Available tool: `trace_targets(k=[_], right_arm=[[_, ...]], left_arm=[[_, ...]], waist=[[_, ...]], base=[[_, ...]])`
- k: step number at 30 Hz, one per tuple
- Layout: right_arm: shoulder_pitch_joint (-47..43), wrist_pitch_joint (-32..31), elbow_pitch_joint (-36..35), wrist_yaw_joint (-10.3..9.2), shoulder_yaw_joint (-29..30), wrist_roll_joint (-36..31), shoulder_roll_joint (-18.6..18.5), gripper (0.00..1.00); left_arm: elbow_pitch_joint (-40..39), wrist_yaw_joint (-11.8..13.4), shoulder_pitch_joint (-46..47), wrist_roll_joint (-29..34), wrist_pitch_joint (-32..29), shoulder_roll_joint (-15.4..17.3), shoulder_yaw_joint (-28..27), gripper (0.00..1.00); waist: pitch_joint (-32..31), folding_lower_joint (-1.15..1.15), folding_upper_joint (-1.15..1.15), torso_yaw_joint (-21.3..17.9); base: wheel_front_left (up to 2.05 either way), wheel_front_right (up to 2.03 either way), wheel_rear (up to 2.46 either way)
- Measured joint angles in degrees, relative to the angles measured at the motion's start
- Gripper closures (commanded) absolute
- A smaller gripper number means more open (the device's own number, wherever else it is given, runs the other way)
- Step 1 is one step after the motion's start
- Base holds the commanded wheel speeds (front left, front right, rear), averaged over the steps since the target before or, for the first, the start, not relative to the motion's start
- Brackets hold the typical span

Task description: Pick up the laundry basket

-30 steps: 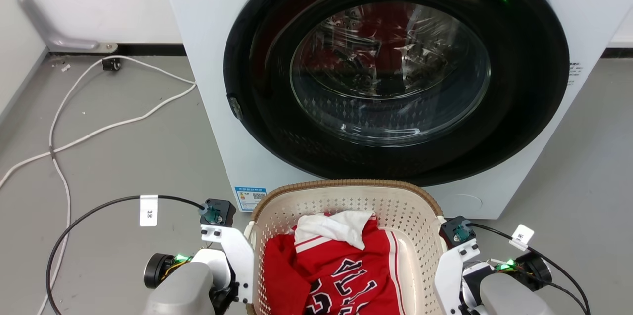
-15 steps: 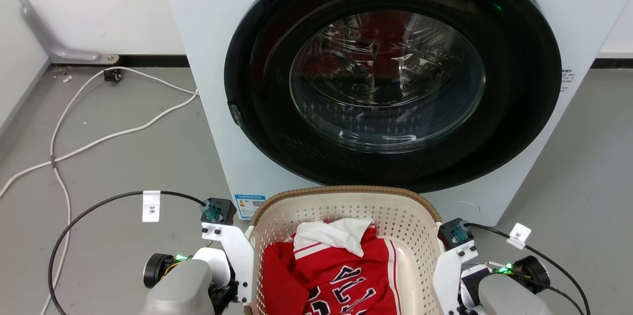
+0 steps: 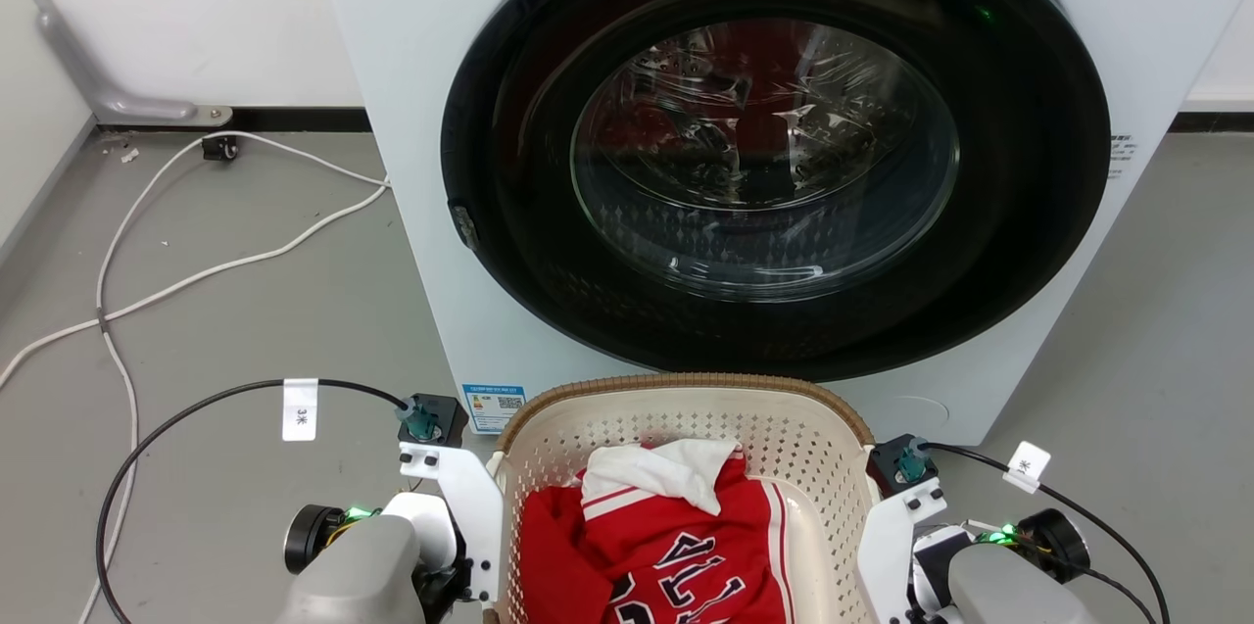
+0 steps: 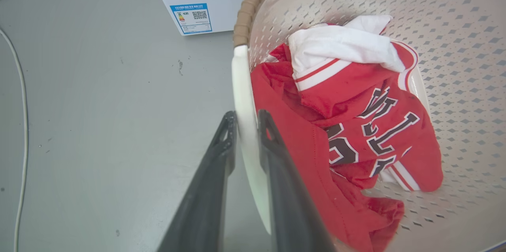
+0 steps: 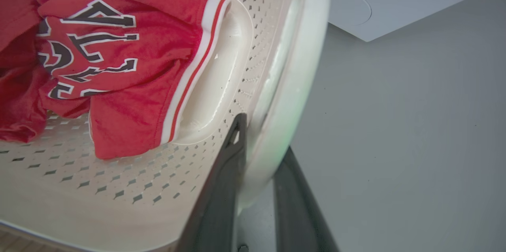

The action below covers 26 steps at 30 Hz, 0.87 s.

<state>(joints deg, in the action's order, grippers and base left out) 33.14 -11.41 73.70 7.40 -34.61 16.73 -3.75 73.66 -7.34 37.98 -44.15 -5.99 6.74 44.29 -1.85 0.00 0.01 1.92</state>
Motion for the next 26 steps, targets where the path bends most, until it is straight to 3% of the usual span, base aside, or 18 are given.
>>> trace_targets(k=[26], right_arm=[[0.9, -0.7, 0.0, 0.0, -6.2, 6.1, -0.9, 1.0]], left_arm=[[0.0, 0.0, 0.0, -1.8, -0.1, 0.0, 1.7, 1.0]], waist=[[0.5, 0.0, 0.0, 0.1]], base=[[0.0, 0.0, 0.0]])
